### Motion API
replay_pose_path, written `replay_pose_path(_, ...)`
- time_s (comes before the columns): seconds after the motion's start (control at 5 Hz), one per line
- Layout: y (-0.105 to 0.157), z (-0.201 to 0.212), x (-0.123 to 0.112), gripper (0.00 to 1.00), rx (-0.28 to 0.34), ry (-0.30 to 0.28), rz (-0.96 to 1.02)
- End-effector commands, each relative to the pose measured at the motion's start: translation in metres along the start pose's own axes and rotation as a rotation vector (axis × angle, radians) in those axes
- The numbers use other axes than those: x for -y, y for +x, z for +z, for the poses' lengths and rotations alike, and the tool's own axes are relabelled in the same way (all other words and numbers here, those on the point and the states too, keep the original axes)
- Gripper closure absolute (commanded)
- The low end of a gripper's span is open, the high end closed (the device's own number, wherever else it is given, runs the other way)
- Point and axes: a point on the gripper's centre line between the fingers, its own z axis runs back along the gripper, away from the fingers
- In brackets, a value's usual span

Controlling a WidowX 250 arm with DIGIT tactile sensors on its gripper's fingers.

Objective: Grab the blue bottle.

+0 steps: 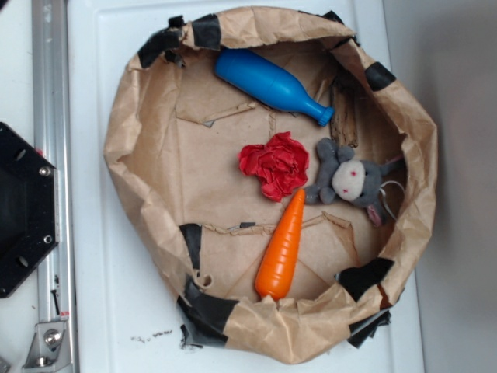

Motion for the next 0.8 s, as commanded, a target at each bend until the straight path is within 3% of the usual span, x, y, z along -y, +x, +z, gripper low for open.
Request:
replay_pose_path(0.0,0.000,0.000,0.000,0.00,0.000,0.000,0.000)
replay_pose_path(0.2,0.046,-0.048,-0.028,0.00,0.176,0.025,-0.094)
replay_pose_path(0.4,0.083,-0.088,-0.045,0.00,0.233,0.065,-0.213)
replay_pose_path(0.6,0.109,-0.120,-0.059,0.00,0.228,0.092,-0.303)
